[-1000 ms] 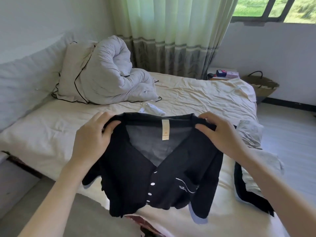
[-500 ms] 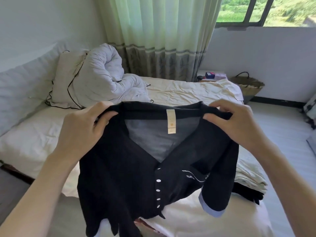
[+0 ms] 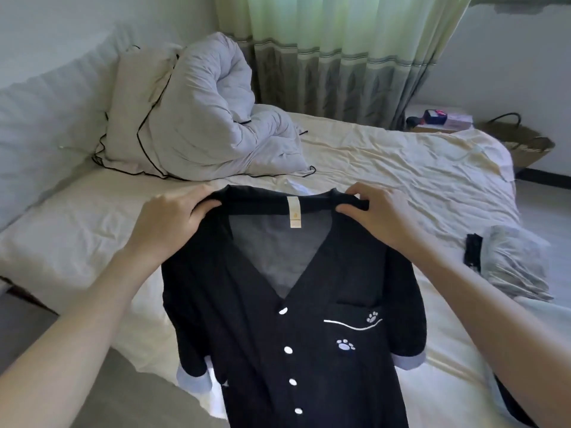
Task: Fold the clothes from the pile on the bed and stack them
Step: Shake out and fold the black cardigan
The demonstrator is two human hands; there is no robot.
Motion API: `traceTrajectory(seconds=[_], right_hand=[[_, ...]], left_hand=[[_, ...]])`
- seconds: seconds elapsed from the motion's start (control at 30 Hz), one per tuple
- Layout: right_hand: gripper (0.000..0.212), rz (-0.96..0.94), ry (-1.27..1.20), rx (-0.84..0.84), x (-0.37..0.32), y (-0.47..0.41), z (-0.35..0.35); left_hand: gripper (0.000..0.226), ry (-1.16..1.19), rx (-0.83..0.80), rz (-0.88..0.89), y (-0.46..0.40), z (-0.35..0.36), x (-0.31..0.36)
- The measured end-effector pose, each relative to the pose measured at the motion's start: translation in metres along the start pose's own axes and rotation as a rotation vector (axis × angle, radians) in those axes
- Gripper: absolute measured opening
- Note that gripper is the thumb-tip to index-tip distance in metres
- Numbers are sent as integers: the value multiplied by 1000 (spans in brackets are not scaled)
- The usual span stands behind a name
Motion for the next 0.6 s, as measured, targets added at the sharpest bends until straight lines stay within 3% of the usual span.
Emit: traceTrajectory(seconds=[0.1, 0.33, 0.6], right_hand=[[28, 40, 57, -62, 24, -68, 78], [34, 132, 200, -162, 109, -188, 264], [37, 204, 297, -222, 177, -229, 360]], left_hand=[[31, -25, -99, -68, -39, 69, -81], [29, -7, -343, -232, -87, 253, -243], [28, 59, -429, -301, -93, 382, -319]])
Point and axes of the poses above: each hand's wrist, its own y-axis away from the middle knuckle, its own z-axis out of the palm, x = y × z, the point moved 8 cm from there along -y, towards the middle knuckle, and after that the axes turned 10 degrees about -z, right-handed, at the moved point
